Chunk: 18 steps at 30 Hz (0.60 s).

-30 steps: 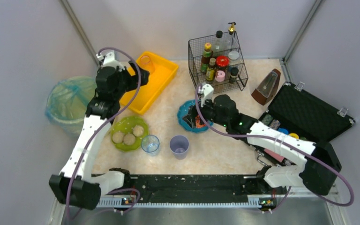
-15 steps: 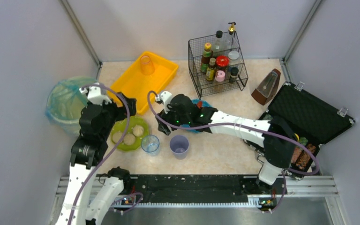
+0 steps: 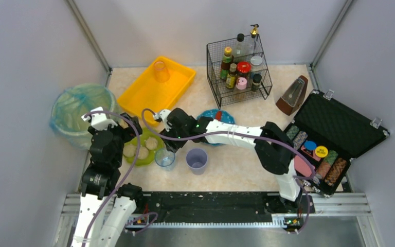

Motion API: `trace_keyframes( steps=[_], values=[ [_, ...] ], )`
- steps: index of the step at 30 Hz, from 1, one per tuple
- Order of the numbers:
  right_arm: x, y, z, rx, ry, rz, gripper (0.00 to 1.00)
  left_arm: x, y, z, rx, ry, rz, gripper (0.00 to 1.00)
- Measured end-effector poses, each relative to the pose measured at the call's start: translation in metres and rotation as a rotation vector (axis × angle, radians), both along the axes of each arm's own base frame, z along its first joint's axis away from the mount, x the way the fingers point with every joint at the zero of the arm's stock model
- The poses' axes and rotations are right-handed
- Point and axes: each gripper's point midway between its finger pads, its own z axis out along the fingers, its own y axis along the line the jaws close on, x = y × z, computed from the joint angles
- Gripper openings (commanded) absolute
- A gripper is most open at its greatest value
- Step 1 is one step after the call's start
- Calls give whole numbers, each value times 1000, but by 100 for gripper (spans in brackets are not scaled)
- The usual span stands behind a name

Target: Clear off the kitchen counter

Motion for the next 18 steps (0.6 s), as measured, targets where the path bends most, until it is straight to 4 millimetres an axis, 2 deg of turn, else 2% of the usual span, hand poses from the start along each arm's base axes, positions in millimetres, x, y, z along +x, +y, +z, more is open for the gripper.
trace_keyframes(
  steps=[4,6,11,16,18],
  values=[
    [0,0,-13,-35,22,1,43,-1,3,1,2,-6,17,99],
    [-1,-1,-18,-49,30,1,37,-1,3,1,3,-6,17,99],
    [-3,-5,-23,-71,39,3,2,0,2,3,2,-15,8,99],
    [0,-5,-21,-61,33,-11,0,2,-4,5,-5,-26,-22,98],
    [1,-12,-22,-56,31,-22,0,3,-8,5,-10,-29,-46,98]
  ],
)
